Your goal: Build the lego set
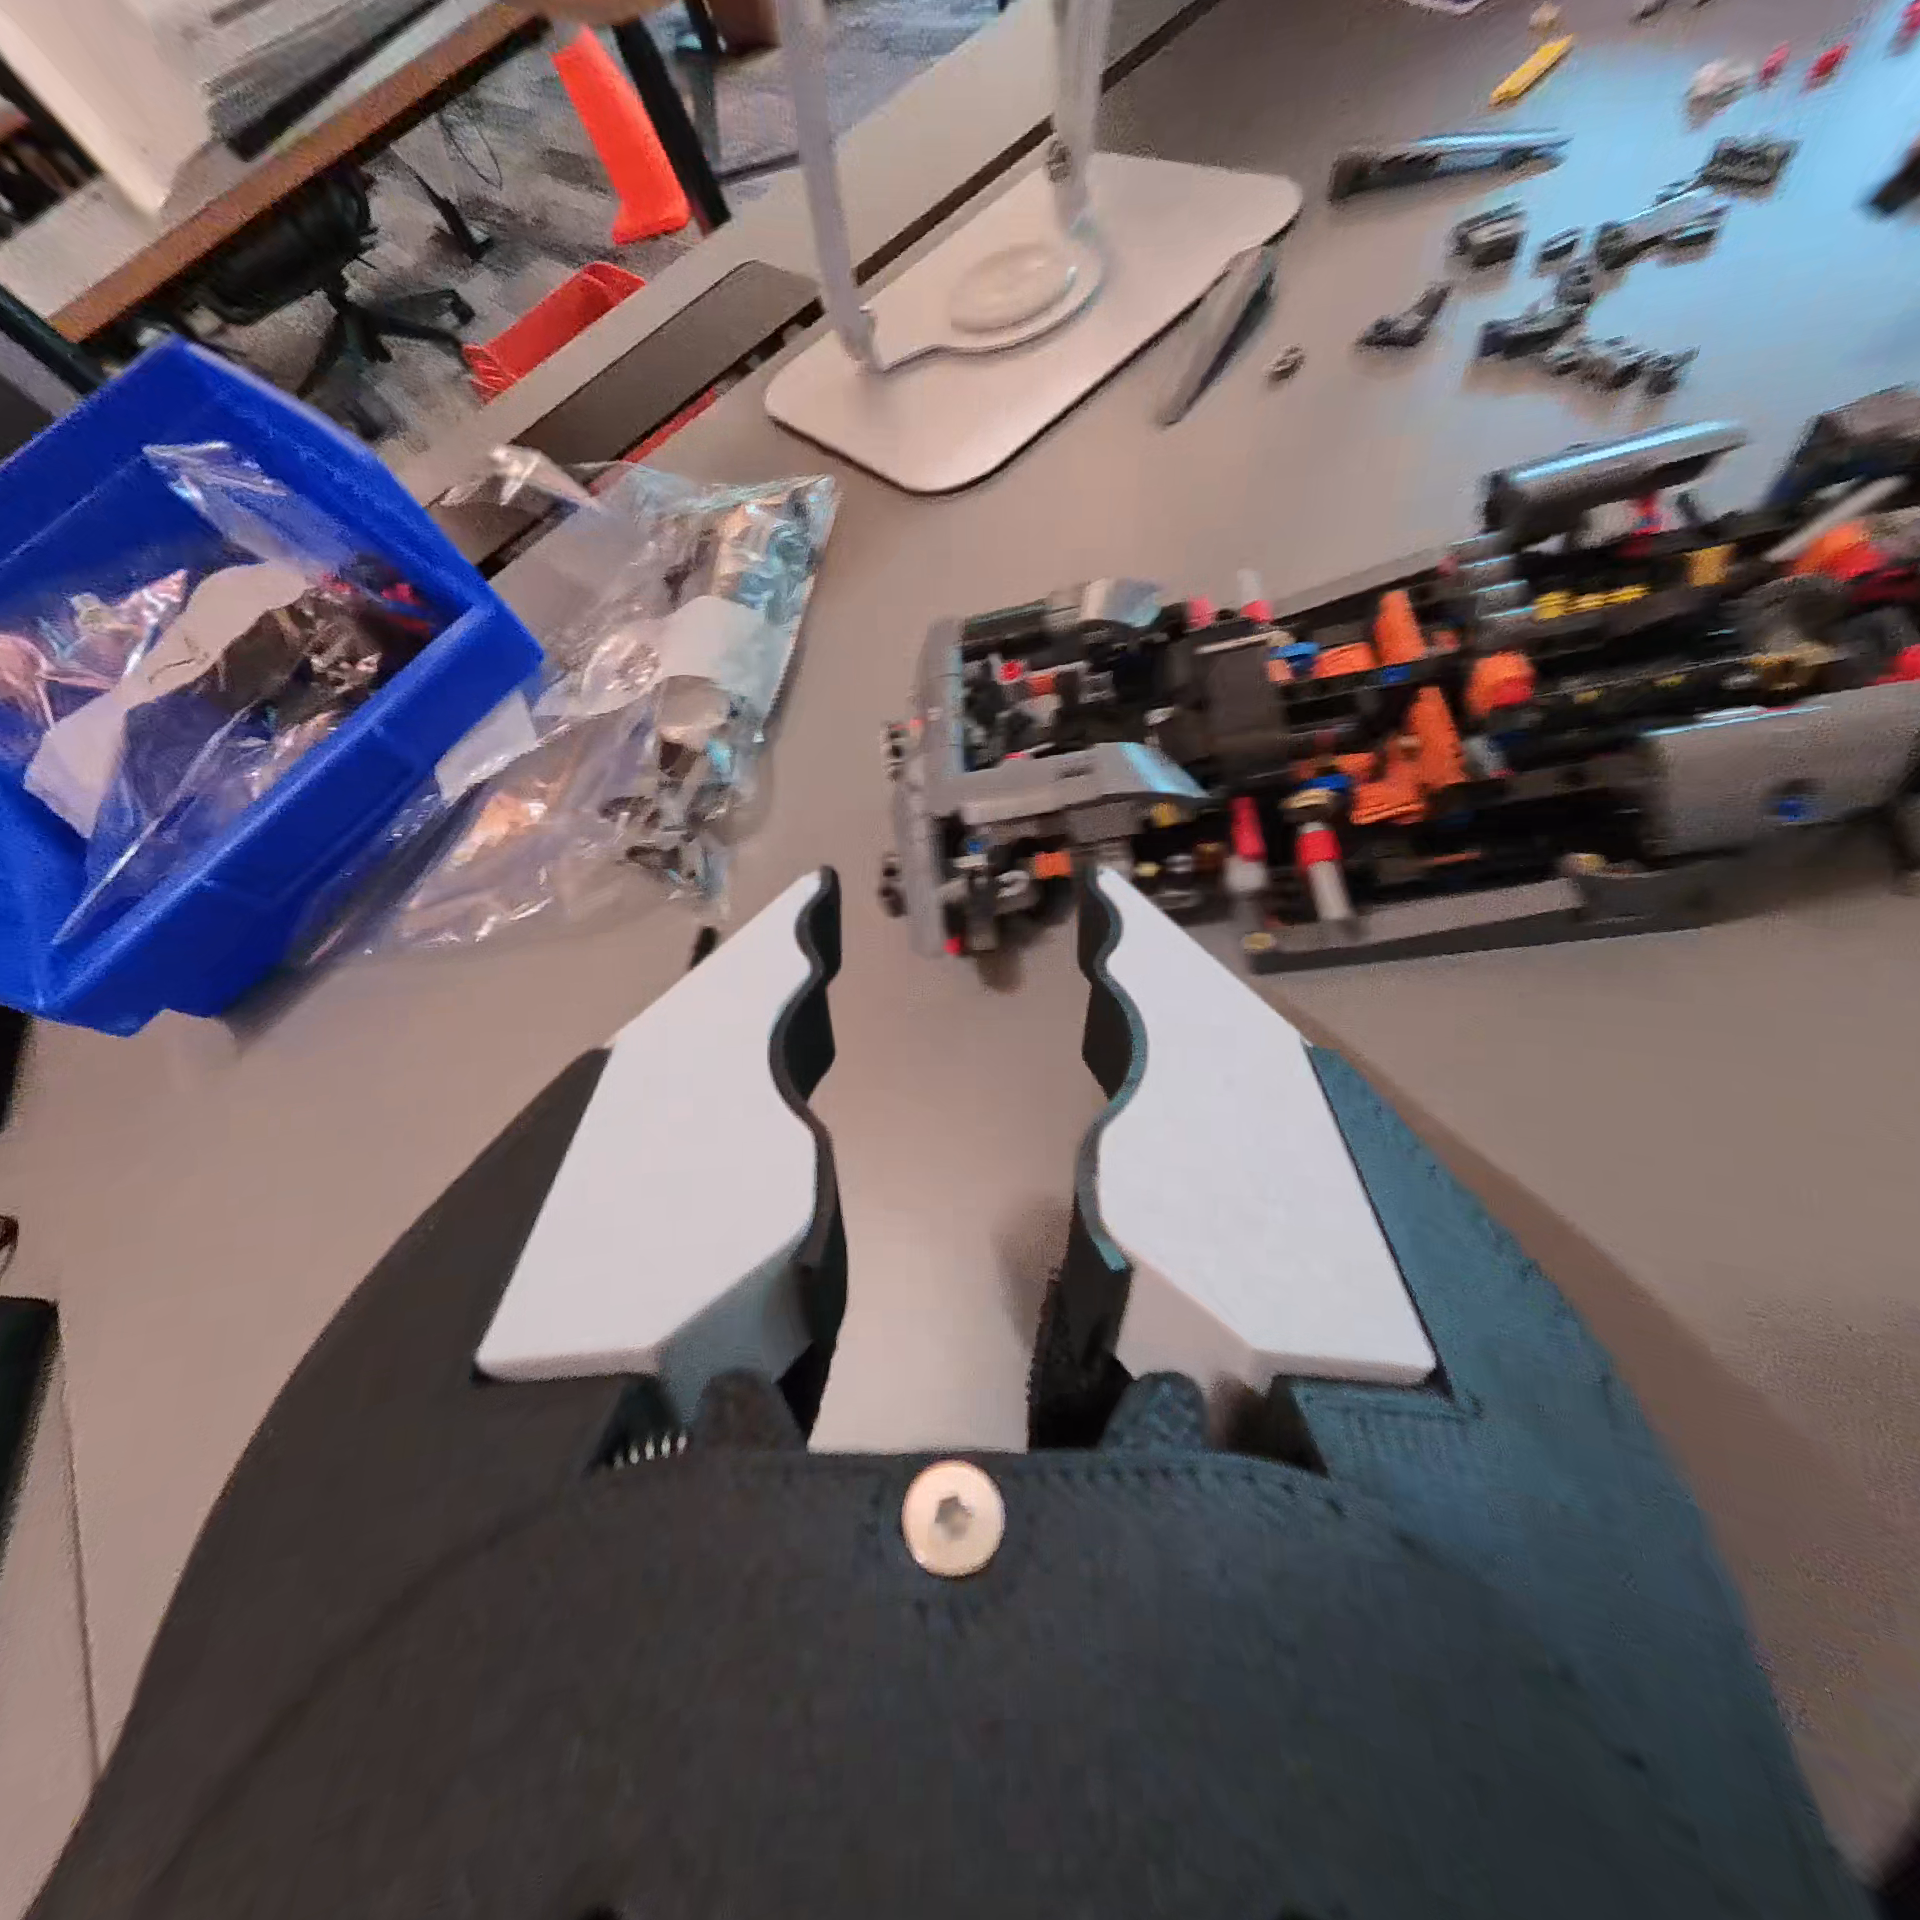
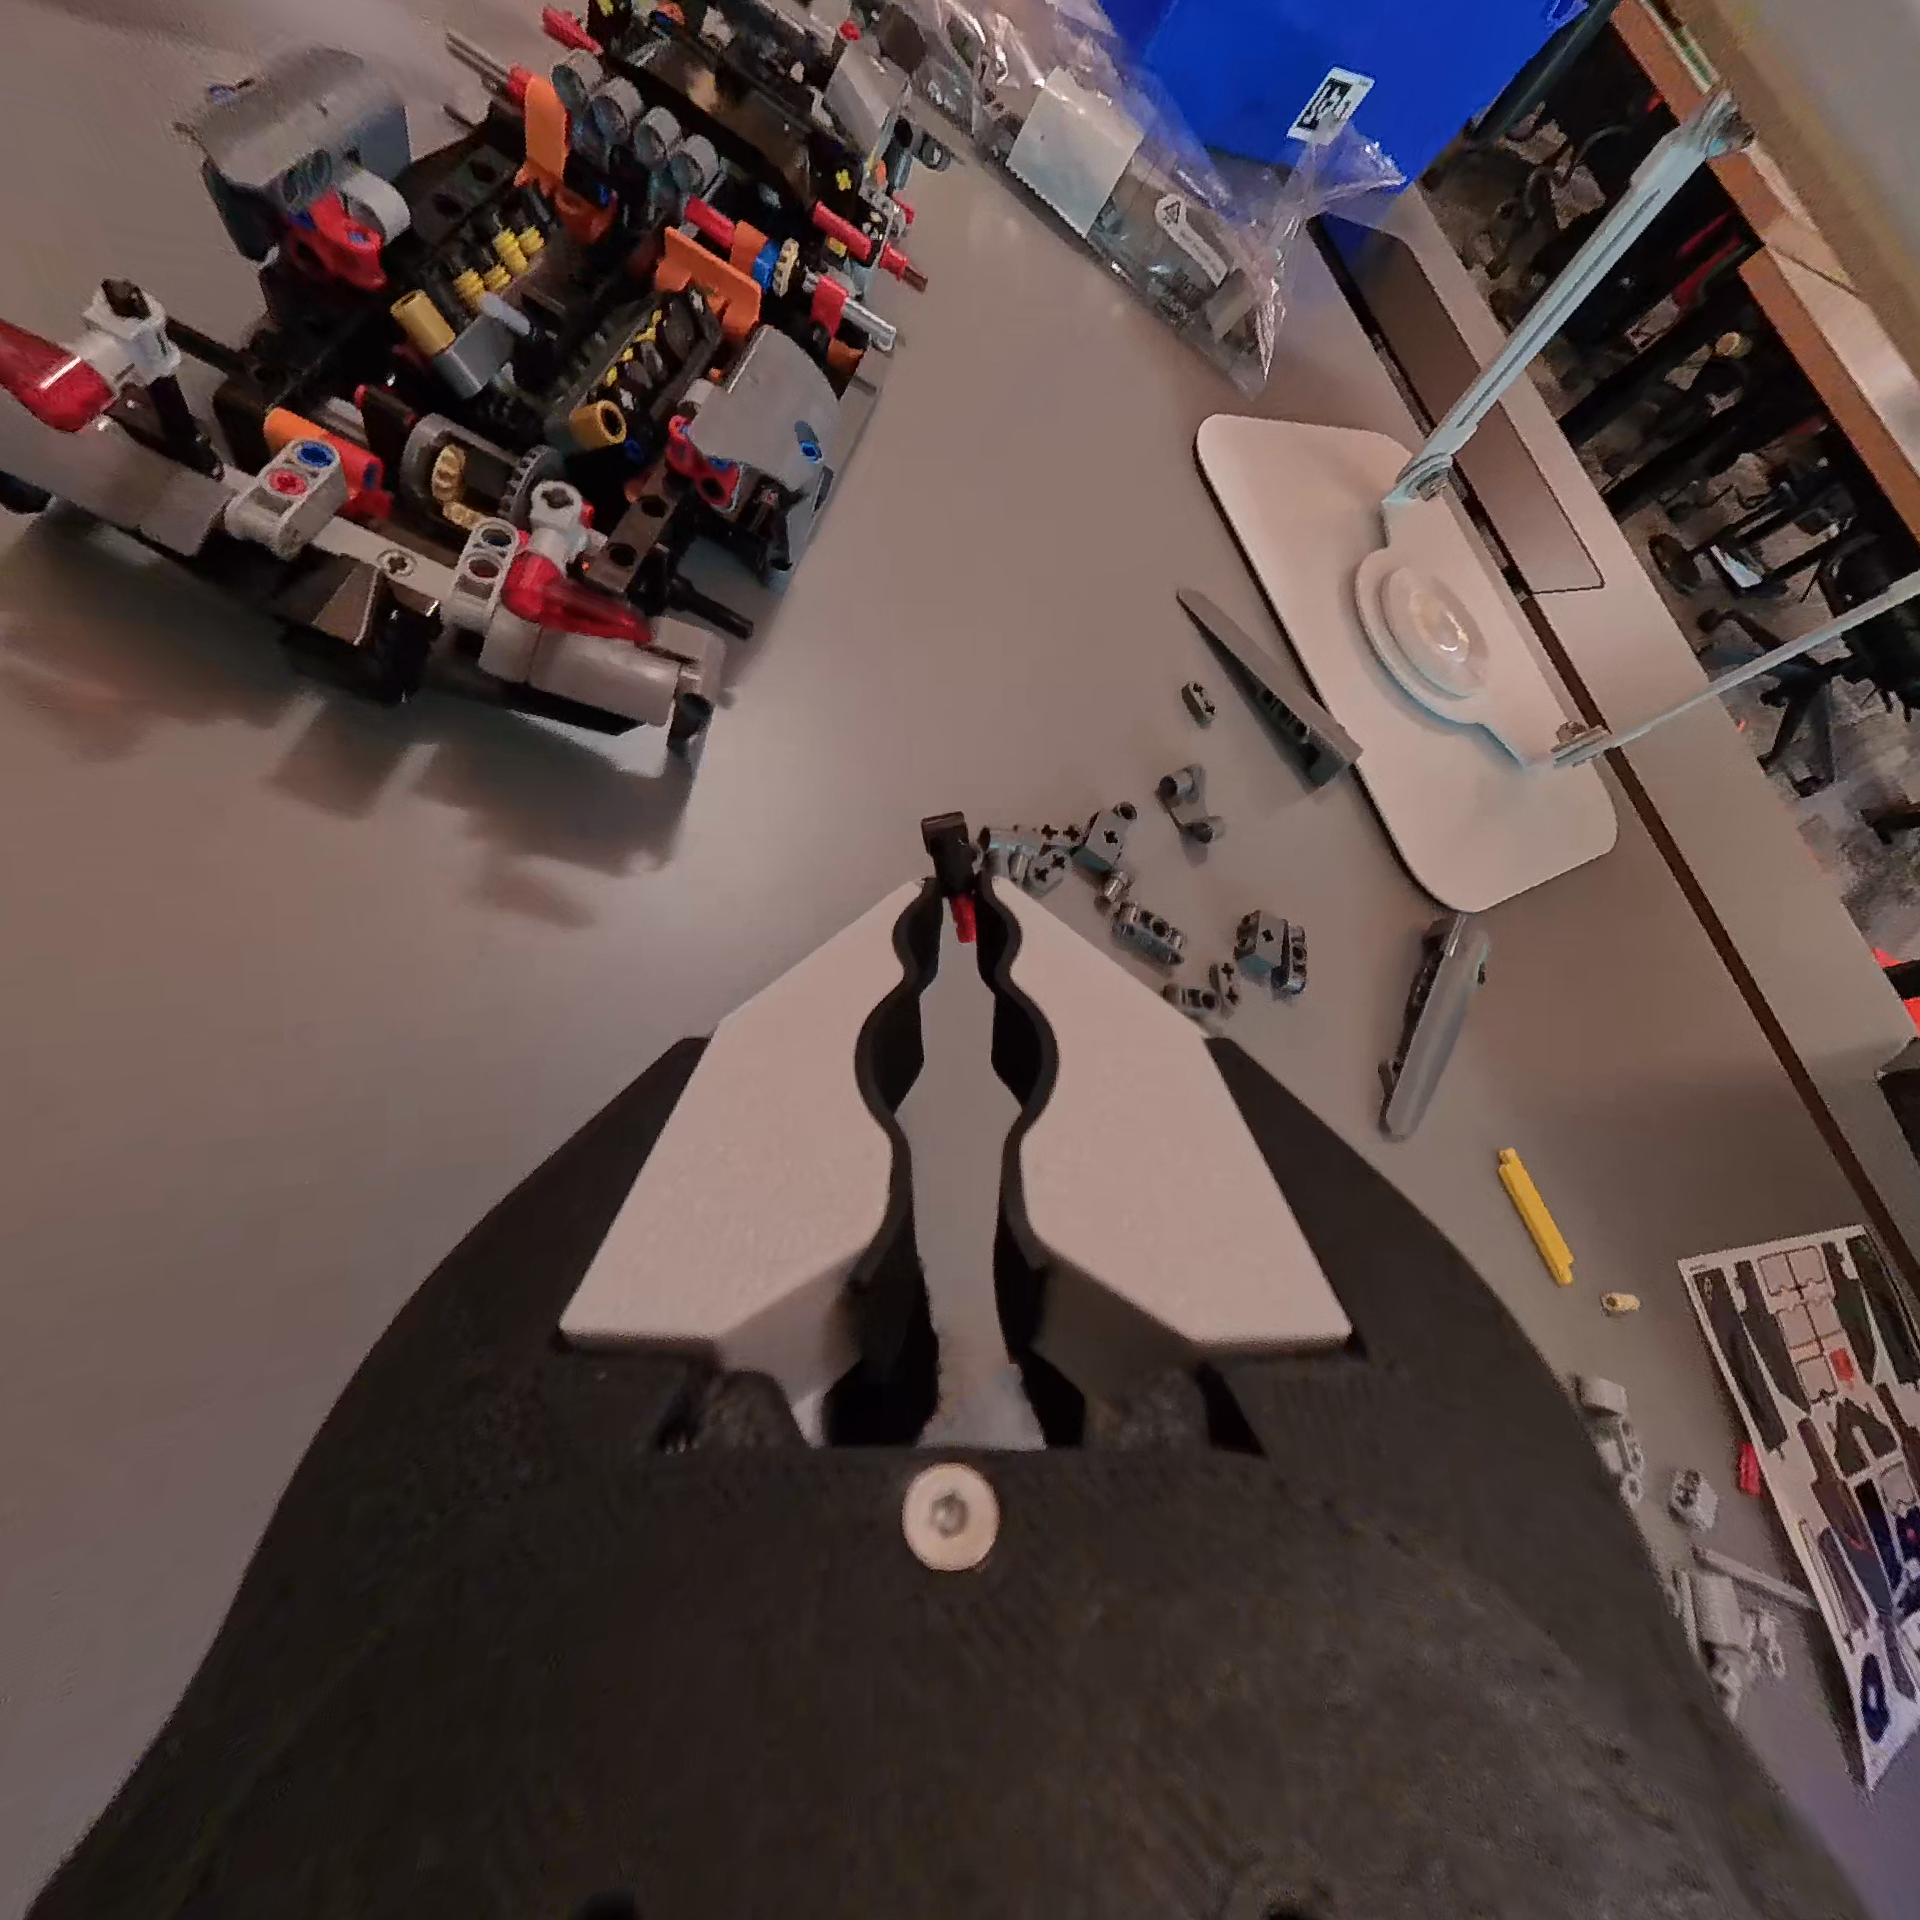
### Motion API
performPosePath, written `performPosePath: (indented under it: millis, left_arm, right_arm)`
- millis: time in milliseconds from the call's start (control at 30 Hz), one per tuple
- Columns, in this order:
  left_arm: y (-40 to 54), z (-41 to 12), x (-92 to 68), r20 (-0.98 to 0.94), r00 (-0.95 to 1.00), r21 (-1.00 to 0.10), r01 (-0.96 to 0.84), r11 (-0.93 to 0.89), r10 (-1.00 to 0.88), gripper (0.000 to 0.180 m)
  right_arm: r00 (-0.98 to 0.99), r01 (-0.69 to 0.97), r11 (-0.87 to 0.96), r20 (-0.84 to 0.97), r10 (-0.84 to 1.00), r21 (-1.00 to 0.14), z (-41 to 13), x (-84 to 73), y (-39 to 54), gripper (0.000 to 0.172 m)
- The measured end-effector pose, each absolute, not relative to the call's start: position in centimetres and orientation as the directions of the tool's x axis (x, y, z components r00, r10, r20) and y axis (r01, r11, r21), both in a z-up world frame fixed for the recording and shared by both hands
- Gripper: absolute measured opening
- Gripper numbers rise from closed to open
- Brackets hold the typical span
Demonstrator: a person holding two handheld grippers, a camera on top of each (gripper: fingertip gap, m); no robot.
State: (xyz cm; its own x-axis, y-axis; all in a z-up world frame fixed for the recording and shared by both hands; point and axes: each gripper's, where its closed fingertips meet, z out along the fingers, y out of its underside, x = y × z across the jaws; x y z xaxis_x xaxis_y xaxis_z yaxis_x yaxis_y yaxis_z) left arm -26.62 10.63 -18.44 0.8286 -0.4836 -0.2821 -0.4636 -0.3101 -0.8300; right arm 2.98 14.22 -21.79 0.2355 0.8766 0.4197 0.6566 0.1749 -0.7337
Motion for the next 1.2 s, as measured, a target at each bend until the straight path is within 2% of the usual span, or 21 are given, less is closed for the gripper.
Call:
performPosePath:
  millis: [167, 333, 400, 500, 567, 633, 767, 867, 967, 1200]
  left_arm:
    - [14.2, -19.4, -28.3, -0.193, 0.824, -0.851, -0.411, -0.328, -0.532, 0.037]
    - [16.5, -21.5, -28.4, -0.070, 0.799, -0.843, -0.368, -0.393, -0.597, 0.034]
    - [17.2, -22.2, -28.1, -0.019, 0.790, -0.846, -0.339, -0.412, -0.613, 0.026]
    - [17.9, -23.4, -27.9, 0.024, 0.778, -0.831, -0.334, -0.445, -0.628, 0.021]
    - [18.0, -23.7, -27.5, 0.046, 0.762, -0.821, -0.339, -0.460, -0.646, 0.024]
    - [18.1, -23.7, -27.4, 0.060, 0.752, -0.820, -0.338, -0.463, -0.657, 0.023]
    - [18.2, -23.9, -27.4, 0.081, 0.743, -0.806, -0.344, -0.482, -0.664, 0.023]
    - [17.9, -23.7, -27.2, 0.090, 0.729, -0.802, -0.351, -0.483, -0.679, 0.021]
    - [17.8, -23.8, -27.1, 0.094, 0.725, -0.799, -0.353, -0.486, -0.682, 0.017]
    - [16.9, -23.6, -26.0, 0.094, 0.700, -0.800, -0.370, -0.473, -0.707, 0.011]
  right_arm:
    - [0.238, 0.672, 0.109, 0.353, 0.905, -0.732, -22.9, 4.1, 12.8, 0.003]
    - [0.258, 0.734, 0.002, 0.281, 0.924, -0.679, -25.1, 5.8, 12.5, 0.003]
    - [0.264, 0.741, -0.026, 0.255, 0.930, -0.671, -25.6, 5.8, 12.5, 0.004]
    - [0.295, 0.759, -0.055, 0.266, 0.918, -0.649, -26.0, 6.0, 12.9, 0.021]
    - [0.322, 0.760, -0.064, 0.289, 0.901, -0.647, -25.6, 6.1, 13.2, 0.038]
    - [0.354, 0.750, -0.056, 0.327, 0.876, -0.660, -24.6, 6.3, 13.4, 0.042]
    - [0.369, 0.727, -0.006, 0.384, 0.847, -0.686, -22.0, 6.2, 11.8, 0.033]
    - [0.306, 0.699, -0.004, 0.294, 0.906, -0.715, -21.3, 4.9, 8.3, 0.023]
    - [0.218, 0.687, -0.033, 0.163, 0.962, -0.726, -22.1, 2.6, 4.7, 0.020]
    - [0.223, 0.725, -0.076, 0.129, 0.966, -0.685, -24.8, -0.7, 4.1, 0.011]
